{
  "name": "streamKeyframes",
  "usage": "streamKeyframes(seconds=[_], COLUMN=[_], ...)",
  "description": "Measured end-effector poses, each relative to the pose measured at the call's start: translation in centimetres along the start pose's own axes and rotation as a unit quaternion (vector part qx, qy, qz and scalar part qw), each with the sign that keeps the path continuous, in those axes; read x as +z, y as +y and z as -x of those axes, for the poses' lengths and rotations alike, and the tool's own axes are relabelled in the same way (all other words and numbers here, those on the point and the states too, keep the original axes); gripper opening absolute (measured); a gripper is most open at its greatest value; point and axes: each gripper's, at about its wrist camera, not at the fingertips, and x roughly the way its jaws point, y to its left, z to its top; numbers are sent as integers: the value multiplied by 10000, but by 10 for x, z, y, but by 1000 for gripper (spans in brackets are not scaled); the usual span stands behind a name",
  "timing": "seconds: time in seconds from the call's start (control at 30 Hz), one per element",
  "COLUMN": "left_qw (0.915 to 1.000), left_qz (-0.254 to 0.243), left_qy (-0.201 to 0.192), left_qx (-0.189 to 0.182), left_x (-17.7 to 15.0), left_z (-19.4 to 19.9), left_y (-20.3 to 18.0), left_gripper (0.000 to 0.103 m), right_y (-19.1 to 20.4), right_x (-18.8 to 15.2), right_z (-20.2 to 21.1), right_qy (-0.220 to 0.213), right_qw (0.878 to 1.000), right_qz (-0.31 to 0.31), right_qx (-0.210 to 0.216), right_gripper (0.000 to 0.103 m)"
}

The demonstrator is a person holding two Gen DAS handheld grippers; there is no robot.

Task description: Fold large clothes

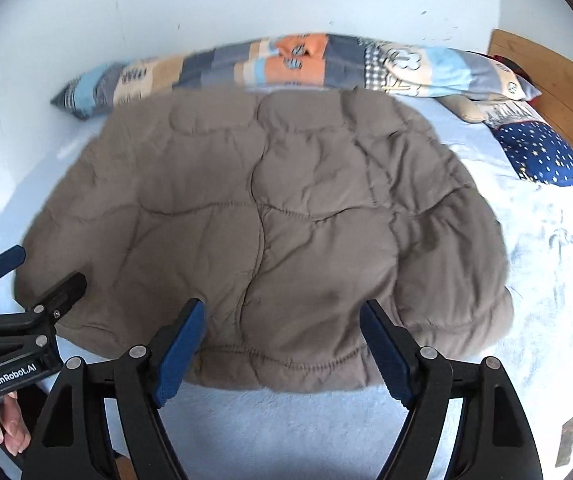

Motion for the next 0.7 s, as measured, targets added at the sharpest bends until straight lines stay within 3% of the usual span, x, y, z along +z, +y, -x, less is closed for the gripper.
streamKeyframes(seconds=[0.17, 0.37, 0.47, 0.7], left_qw=[9993, 9964, 9924, 9920], left_qz=[267, 442, 366, 579], left_qy=[-244, -612, -625, -484], left_qx=[-22, 391, 994, 1015], left_x=[-3, -4, 2, 9], left_z=[33, 59, 60, 57], left_y=[11, 17, 16, 29], left_gripper=[103, 103, 103, 103], right_y=[-3, 7, 9, 13], right_x=[-13, -18, -16, -16], right_z=[27, 39, 38, 35], right_qy=[-260, -526, -562, -515], right_qw=[9996, 9986, 9984, 9986], right_qz=[-136, 26, 61, 78], right_qx=[-6, 50, 32, 73], right_gripper=[83, 84, 84, 84])
